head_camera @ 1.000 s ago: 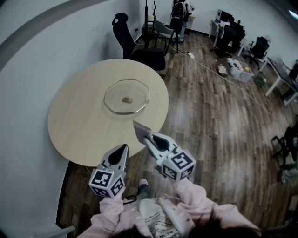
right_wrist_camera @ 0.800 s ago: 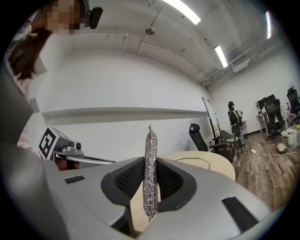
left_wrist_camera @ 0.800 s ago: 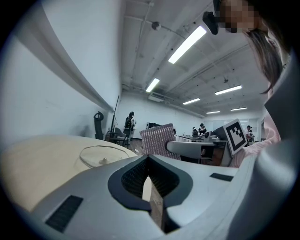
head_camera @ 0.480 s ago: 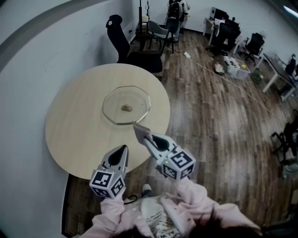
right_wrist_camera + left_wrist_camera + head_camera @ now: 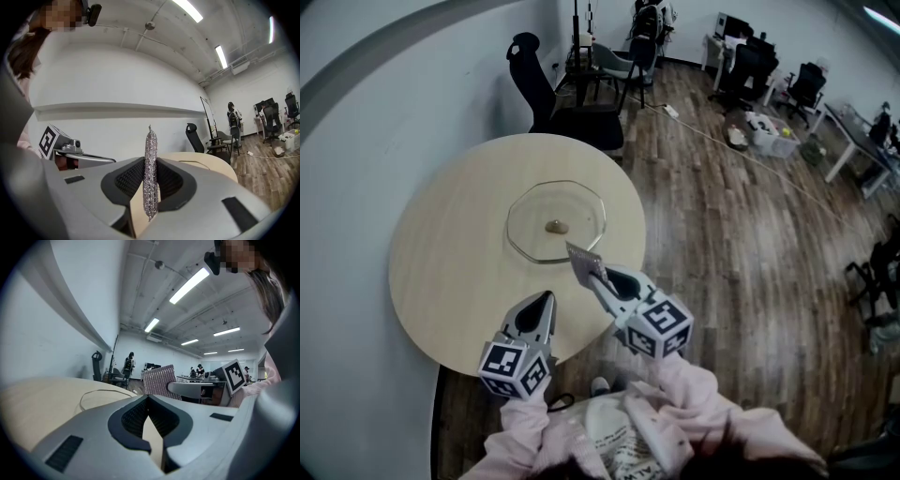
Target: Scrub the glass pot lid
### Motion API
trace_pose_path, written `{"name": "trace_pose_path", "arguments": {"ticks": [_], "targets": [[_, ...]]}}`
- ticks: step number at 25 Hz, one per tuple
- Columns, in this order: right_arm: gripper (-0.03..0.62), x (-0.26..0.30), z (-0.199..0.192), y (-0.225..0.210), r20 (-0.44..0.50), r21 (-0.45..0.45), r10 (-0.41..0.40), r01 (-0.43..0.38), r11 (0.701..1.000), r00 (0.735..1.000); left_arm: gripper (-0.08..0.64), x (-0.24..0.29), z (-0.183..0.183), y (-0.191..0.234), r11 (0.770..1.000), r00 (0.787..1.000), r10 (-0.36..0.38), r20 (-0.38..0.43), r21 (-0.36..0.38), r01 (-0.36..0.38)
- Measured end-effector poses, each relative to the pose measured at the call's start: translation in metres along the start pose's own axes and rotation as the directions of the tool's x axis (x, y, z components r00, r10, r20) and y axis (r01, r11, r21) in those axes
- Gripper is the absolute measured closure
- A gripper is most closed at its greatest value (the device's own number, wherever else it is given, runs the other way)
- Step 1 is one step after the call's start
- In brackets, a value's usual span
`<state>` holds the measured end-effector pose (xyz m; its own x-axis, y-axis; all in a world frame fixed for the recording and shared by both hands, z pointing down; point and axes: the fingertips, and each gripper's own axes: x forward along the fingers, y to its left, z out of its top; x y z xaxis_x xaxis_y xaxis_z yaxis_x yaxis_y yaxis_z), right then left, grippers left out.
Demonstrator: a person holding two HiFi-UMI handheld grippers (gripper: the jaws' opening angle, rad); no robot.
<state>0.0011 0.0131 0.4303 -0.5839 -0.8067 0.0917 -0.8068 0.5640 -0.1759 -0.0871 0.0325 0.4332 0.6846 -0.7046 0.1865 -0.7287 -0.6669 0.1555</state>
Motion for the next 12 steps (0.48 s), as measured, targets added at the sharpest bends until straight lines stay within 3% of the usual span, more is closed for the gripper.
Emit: {"name": "trace_pose_path", "arguments": {"ticks": [12], "targets": [[0.520, 0.037, 0.001, -0.029, -0.027, 0.020, 0.029, -0.029, 0.999, 0.999, 0.563, 0.031, 0.006, 0.027, 0.999, 0.999, 0.031, -0.014, -0.017, -0.031]]}}
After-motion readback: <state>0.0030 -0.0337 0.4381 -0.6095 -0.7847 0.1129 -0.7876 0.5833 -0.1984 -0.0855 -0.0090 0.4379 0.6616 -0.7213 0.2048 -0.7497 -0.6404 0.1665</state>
